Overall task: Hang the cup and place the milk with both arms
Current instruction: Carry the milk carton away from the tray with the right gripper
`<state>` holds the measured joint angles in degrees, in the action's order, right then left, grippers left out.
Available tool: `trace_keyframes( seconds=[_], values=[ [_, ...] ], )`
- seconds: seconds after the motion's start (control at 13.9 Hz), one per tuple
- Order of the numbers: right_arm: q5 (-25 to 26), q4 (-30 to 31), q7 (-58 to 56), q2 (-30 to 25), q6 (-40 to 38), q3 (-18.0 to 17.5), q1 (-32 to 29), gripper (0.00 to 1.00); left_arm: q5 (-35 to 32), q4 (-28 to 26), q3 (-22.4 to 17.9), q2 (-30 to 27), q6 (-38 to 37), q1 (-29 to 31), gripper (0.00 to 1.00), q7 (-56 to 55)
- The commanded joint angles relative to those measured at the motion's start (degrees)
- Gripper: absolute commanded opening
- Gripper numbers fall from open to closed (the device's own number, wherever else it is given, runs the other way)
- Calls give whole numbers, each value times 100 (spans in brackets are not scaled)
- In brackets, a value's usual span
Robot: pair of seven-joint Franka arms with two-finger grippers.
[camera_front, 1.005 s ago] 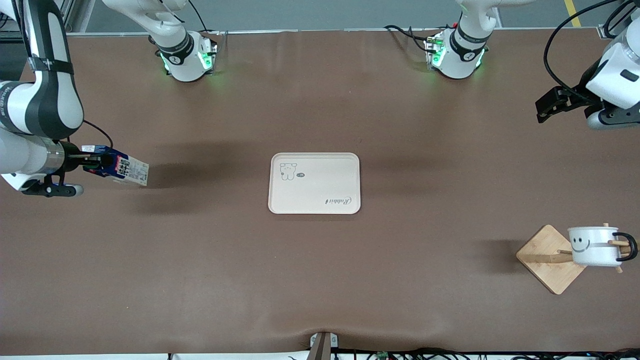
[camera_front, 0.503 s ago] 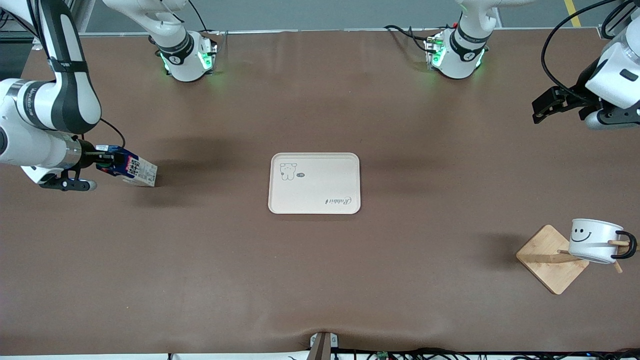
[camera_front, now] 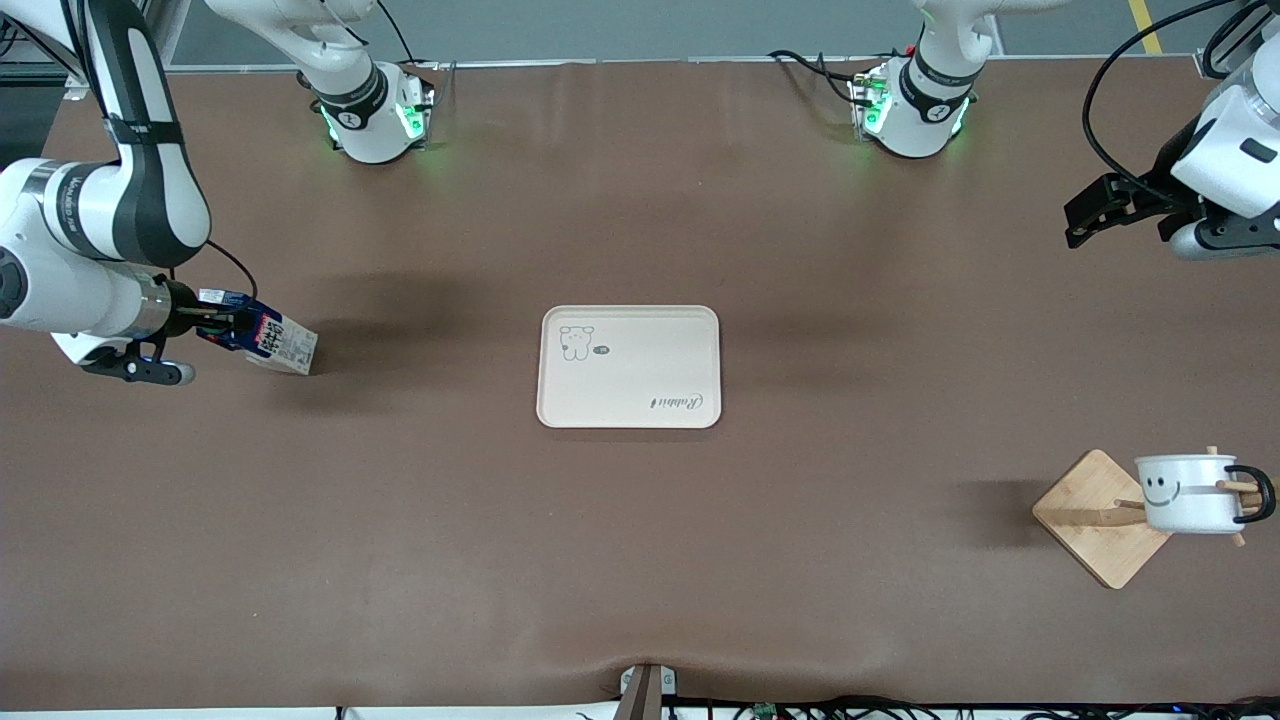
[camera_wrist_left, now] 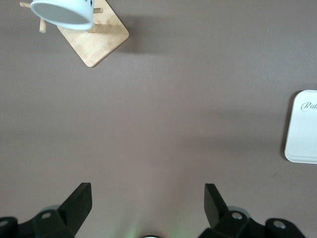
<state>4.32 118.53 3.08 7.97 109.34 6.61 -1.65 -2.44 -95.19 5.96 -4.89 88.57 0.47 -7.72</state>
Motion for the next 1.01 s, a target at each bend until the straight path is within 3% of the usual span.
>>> trace_keyframes(
  seconds=[0.0,0.14,0.22,0.29,0.36,0.43,0.93],
  values=[
    [157,197,113,-85,131,-37,-11,17,7,-52,-24,-21,108,-3,100,78],
    [157,241,113,-67,219,-37,-2,28,7,-52,-24,-20,108,-3,100,78],
    [157,241,113,-50,219,-37,-2,42,7,-52,-24,-20,108,-11,100,78],
    [157,224,113,-15,219,-46,-11,76,7,-52,-24,-29,108,-11,100,78],
    [157,215,113,12,219,-46,-11,93,7,-52,-16,-29,108,-3,100,78],
    [157,206,113,12,219,-46,-11,100,7,-52,-16,-38,108,-11,100,43],
    [139,22,-18,109,184,-46,-28,100,-10,-52,-7,-73,99,-3,100,-19]
  ],
)
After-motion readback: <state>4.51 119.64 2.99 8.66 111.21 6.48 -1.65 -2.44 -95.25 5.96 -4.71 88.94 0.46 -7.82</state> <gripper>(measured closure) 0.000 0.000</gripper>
